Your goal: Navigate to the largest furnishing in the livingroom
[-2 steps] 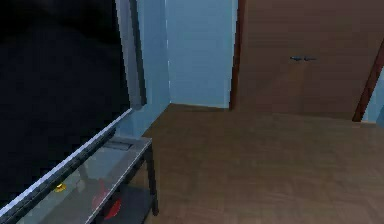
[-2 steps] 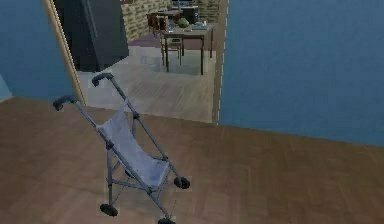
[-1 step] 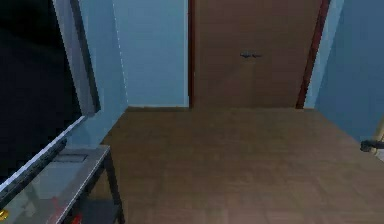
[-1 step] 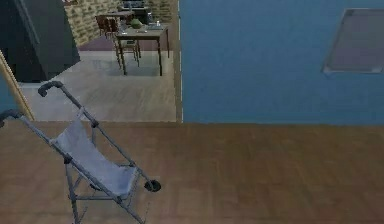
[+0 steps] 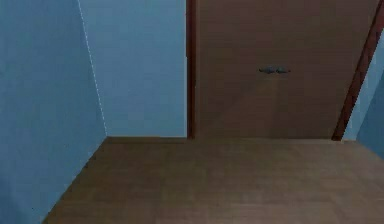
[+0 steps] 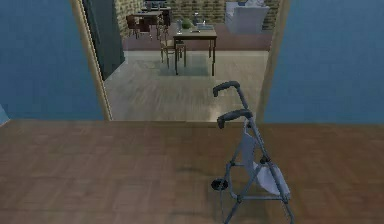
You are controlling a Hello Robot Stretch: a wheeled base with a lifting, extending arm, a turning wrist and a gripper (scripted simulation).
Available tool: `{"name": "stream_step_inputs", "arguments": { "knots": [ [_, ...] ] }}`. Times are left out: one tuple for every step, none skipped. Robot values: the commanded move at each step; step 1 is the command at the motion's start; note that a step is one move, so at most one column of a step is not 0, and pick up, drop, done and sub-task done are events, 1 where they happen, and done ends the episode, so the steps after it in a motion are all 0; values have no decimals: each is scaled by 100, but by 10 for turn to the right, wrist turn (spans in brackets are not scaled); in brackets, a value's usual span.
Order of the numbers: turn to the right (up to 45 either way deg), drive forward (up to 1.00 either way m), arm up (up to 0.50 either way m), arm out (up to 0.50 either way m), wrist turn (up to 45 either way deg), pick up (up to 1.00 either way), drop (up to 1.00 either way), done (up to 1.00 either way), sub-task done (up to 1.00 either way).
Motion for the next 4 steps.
{"name": "stream_step_inputs", "arguments": {
  "knots": [
    [240, 0, 0, 0, 0, 0, 0, 0, 0],
    [0, 5, 0, 0, 0, 0, 0, 0, 0],
    [360, 0, 0, 0, 0, 0, 0, 0, 0],
    [0, 60, 0, 0, 0, 0, 0, 0, 0]
  ]
}}
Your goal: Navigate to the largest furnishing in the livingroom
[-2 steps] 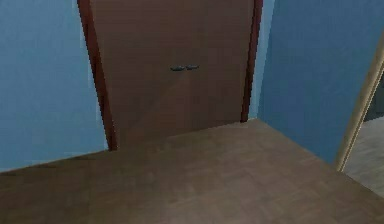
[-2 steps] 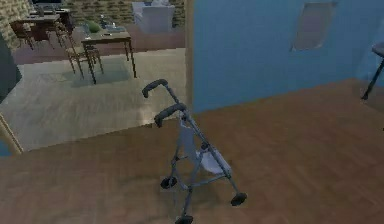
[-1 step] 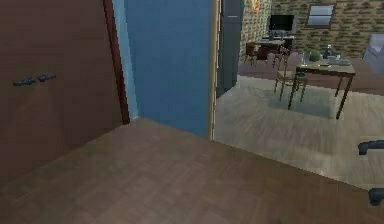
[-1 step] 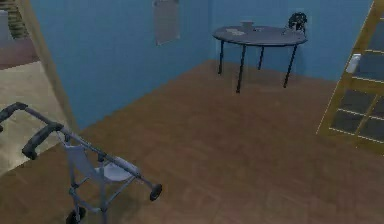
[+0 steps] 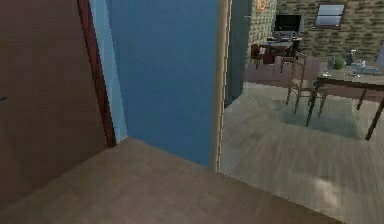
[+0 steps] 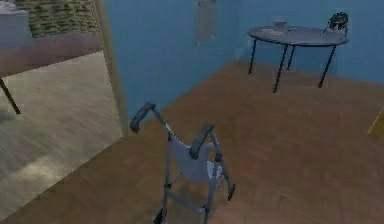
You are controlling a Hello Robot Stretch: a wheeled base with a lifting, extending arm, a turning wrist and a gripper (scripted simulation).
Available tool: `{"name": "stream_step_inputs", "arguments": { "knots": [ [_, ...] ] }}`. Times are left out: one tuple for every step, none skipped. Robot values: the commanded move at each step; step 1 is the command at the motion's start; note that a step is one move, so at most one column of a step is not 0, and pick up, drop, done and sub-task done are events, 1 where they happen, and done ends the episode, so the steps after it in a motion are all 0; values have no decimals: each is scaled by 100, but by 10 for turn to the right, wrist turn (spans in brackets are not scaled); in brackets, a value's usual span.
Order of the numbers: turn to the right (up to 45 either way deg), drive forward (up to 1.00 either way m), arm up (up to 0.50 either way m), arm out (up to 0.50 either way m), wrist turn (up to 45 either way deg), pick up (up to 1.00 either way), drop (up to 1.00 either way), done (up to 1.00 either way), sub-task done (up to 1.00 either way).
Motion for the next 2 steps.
{"name": "stream_step_inputs", "arguments": {
  "knots": [
    [300, 0, 0, 0, 0, 0, 0, 0, 0],
    [0, 85, 0, 0, 0, 0, 0, 0, 0]
  ]
}}
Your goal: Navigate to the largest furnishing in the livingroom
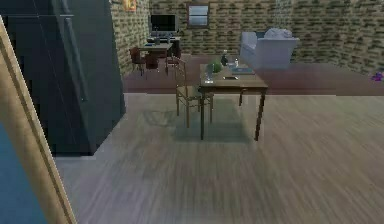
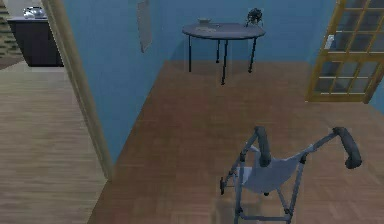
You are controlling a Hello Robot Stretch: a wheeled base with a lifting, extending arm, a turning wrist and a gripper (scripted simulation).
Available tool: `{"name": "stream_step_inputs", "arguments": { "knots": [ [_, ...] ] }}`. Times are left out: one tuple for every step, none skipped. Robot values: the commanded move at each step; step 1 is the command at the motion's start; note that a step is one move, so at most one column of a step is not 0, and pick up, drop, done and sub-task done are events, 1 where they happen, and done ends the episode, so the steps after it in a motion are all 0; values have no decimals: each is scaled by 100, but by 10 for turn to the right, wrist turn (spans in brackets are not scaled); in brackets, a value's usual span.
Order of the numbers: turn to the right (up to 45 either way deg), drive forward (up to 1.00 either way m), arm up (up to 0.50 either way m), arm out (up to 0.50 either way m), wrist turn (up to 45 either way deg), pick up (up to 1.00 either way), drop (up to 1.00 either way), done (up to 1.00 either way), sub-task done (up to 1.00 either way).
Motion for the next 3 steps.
{"name": "stream_step_inputs", "arguments": {
  "knots": [
    [180, 0, 0, 0, 0, 0, 0, 0, 0],
    [0, 100, 0, 0, 0, 0, 0, 0, 0],
    [0, 5, 0, 0, 0, 0, 0, 0, 0]
  ]
}}
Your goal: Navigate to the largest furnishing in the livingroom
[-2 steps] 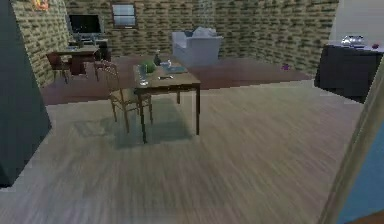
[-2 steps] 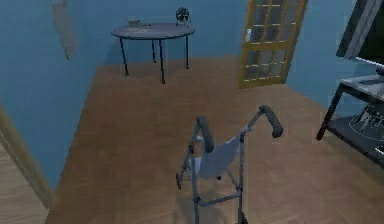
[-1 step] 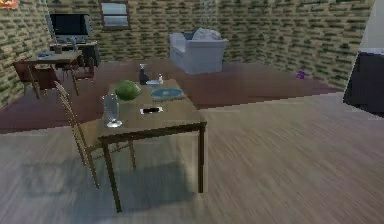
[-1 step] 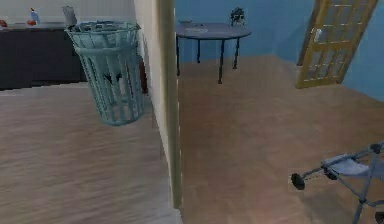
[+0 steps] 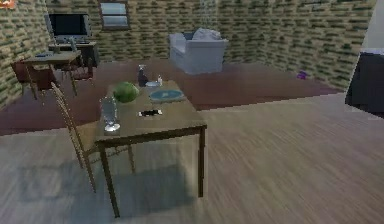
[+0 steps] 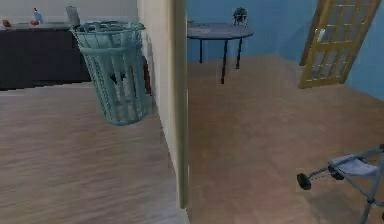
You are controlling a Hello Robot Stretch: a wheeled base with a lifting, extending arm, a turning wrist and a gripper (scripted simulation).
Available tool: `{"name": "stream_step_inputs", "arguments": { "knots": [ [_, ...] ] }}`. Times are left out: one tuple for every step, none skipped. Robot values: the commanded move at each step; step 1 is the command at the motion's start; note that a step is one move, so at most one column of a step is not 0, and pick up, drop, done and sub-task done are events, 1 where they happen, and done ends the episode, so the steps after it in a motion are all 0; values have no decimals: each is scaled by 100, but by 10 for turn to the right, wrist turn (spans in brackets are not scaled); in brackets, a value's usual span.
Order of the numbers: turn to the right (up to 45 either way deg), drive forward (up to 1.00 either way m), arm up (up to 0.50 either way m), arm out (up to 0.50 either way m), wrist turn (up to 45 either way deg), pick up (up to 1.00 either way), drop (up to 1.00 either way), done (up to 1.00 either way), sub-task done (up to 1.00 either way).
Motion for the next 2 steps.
{"name": "stream_step_inputs", "arguments": {
  "knots": [
    [300, 0, 0, 0, 0, 0, 0, 0, 0],
    [0, 100, 0, 0, 0, 0, 0, 0, 0]
  ]
}}
